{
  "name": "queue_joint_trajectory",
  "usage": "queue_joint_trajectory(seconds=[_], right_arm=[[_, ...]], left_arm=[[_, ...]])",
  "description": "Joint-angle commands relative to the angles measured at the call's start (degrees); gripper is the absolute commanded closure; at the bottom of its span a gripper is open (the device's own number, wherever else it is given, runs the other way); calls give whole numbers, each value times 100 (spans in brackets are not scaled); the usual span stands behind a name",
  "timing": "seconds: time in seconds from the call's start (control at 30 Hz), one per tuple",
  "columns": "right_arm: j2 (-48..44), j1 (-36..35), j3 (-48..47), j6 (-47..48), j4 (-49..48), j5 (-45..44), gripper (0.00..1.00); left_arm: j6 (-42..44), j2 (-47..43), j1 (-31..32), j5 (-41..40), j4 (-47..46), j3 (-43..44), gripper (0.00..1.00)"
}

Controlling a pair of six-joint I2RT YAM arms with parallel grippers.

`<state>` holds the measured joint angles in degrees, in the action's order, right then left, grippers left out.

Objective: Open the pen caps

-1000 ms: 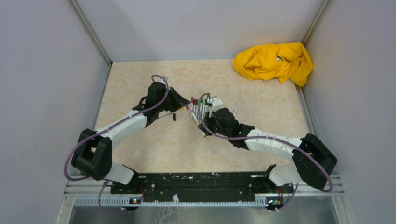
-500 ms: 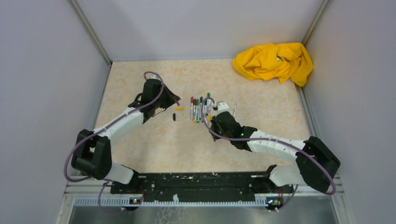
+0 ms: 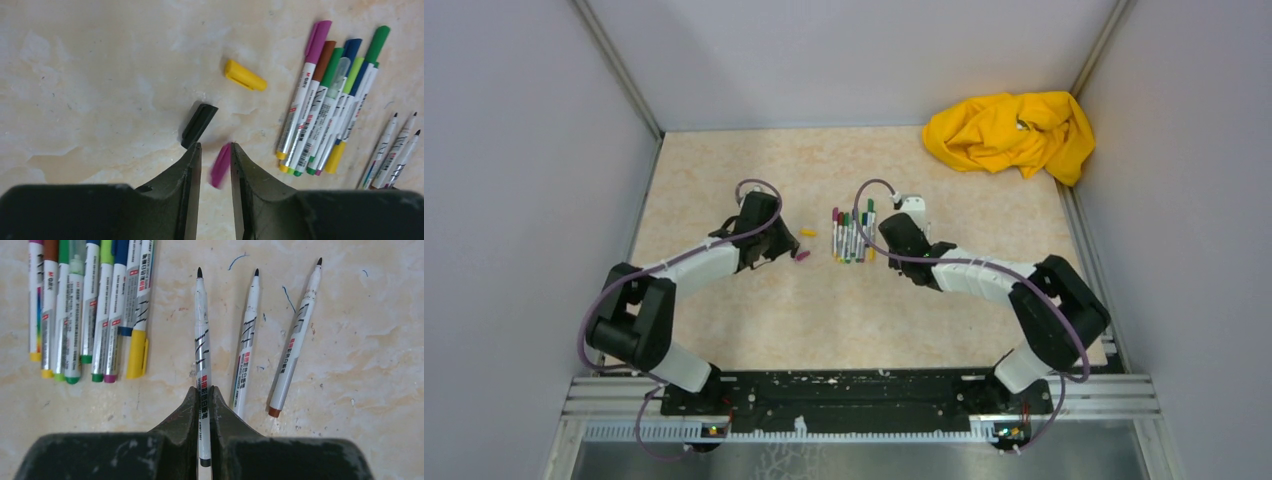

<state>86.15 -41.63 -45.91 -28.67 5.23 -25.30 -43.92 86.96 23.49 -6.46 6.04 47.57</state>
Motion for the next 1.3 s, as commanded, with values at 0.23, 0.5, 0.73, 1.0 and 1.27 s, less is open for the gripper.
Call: queue_joint_trajectory(seconds=[0.23,0.5,0.73,1.0,1.27], right_arm=[[1002,283,-745,-44,-65,-416,100],[1379,358,-978,57,100,-643,100],[1305,357,-1136,312,79,-493,66],[1126,355,-1541,627,81,-102,60],[1479,349,-2200,693,304,131,60]], left_arm=[[-91,223,25,-235,-277,-254,65],[-116,171,25,-215,-288,-227,60],[-121,-164,25,-216,-288,-232,46],[-203,-338,25,14,-353,-237,42],[-217,-516,25,101,-390,-301,43]])
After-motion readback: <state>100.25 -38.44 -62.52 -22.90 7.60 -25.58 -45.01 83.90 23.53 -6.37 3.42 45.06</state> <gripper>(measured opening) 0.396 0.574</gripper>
